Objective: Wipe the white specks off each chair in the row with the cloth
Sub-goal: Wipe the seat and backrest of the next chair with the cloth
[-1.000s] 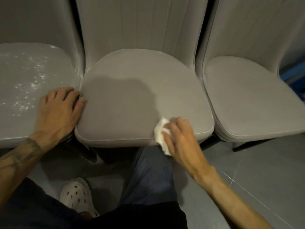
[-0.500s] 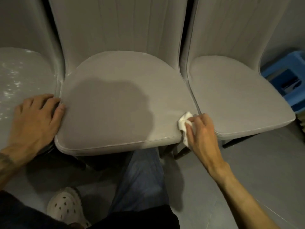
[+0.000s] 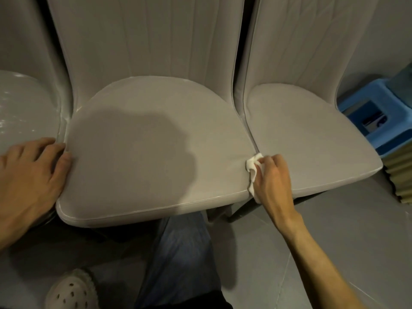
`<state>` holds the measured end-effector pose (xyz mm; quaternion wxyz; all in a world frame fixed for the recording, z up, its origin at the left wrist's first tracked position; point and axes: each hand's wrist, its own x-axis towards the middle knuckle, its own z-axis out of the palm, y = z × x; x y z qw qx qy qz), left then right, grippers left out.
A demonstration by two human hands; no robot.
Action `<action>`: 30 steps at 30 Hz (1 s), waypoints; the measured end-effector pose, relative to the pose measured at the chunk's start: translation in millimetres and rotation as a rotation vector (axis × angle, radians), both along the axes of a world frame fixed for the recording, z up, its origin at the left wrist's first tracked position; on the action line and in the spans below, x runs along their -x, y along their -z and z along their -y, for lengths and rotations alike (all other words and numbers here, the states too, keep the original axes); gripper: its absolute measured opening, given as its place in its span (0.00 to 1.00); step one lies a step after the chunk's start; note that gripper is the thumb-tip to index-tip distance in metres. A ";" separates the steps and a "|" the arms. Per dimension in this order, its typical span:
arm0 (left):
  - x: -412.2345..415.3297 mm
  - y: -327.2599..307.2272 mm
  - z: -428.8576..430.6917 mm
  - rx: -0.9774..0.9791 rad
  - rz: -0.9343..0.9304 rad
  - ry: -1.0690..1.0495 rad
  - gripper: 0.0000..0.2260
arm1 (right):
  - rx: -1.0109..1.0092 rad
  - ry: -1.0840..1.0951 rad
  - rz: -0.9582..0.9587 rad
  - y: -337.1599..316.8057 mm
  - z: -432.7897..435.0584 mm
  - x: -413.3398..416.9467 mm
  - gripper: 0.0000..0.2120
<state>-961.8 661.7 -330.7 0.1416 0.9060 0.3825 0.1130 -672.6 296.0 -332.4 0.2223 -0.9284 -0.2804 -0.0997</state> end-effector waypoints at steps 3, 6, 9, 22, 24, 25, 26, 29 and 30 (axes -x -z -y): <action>0.9 -8.5 6.1 -0.006 0.005 -0.007 0.20 | 0.036 0.015 0.013 -1.5 -30.5 -32.3 0.10; 2.9 -8.5 5.1 -0.020 0.009 -0.014 0.25 | 0.041 0.013 0.036 -5.3 -26.9 -24.0 0.10; 5.9 2.0 -11.1 -0.050 -0.022 0.028 0.33 | 0.041 0.002 0.036 -5.9 -10.3 -4.5 0.09; 2.9 14.5 -14.5 -0.036 -0.045 -0.020 0.28 | 0.030 -0.025 0.086 -1.4 -81.8 -65.5 0.09; 5.9 24.0 -24.1 -0.027 -0.063 0.012 0.29 | 0.025 -0.039 0.084 0.9 -80.2 -67.7 0.10; 11.3 35.2 -34.4 -0.028 -0.098 0.044 0.29 | 0.026 -0.028 0.073 1.1 -88.5 -76.6 0.10; 15.7 46.2 -45.2 -0.015 -0.129 0.074 0.29 | 0.030 -0.026 0.063 0.5 -100.6 -87.5 0.10; 20.9 57.1 -55.5 -0.049 -0.197 0.137 0.31 | 0.044 -0.026 0.025 -6.5 -138.7 -115.5 0.12; 18.4 51.4 -52.4 -0.055 -0.204 0.127 0.31 | 0.048 -0.023 0.020 -7.0 -145.7 -119.0 0.13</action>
